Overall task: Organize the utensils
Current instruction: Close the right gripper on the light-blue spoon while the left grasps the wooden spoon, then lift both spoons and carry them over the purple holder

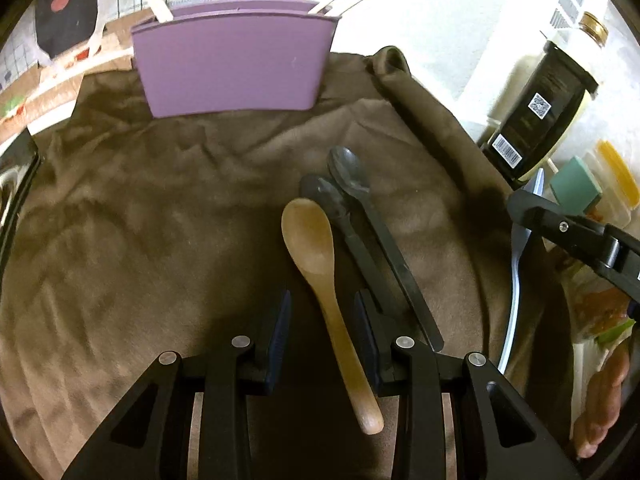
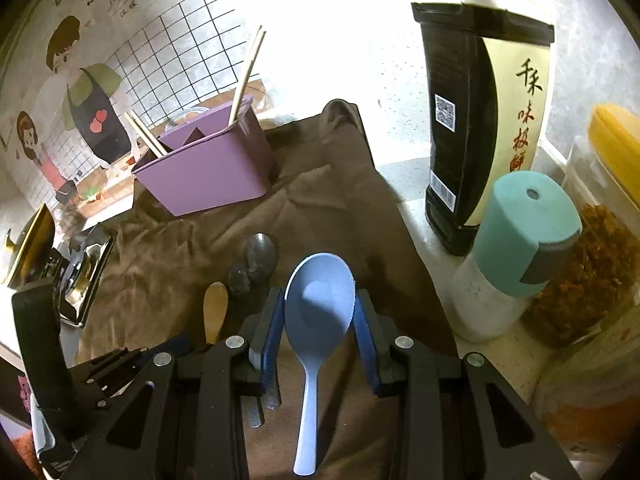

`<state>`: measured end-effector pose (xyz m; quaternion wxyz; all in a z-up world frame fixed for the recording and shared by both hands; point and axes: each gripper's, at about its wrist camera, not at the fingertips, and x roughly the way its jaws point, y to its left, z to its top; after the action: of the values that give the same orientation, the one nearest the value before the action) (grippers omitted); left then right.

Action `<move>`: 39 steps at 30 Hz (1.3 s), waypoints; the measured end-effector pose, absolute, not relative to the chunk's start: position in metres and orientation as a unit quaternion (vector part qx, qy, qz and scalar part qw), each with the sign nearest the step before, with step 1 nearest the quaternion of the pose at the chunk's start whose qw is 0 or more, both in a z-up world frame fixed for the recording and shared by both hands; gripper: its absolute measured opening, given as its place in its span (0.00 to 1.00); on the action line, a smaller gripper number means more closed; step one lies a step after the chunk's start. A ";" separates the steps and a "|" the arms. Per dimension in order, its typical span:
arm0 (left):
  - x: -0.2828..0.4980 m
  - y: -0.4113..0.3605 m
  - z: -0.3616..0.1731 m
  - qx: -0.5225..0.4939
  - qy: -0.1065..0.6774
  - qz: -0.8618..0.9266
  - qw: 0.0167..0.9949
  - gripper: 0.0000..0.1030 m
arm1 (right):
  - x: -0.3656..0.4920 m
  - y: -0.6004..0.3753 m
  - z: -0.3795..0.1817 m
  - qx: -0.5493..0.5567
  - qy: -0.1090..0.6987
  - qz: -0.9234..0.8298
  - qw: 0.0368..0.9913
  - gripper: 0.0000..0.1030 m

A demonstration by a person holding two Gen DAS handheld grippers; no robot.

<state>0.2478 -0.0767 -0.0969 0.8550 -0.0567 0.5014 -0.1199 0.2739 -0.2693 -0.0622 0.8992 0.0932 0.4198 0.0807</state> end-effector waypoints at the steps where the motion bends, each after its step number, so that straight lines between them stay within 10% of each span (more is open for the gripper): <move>1: 0.248 -0.076 -0.098 -0.060 0.503 -0.120 0.854 0.33 | 0.274 -0.270 -0.063 0.094 0.421 0.080 0.899 0.31; 39: 0.268 -0.045 -0.096 -0.069 0.491 -0.094 0.863 0.31 | 0.269 -0.259 -0.056 0.060 0.411 0.076 0.906 0.32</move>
<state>0.2680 -0.0455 -0.0958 0.8633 -0.0690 0.4912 -0.0935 0.2694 -0.2591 -0.0560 0.9064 0.0600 0.4112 0.0756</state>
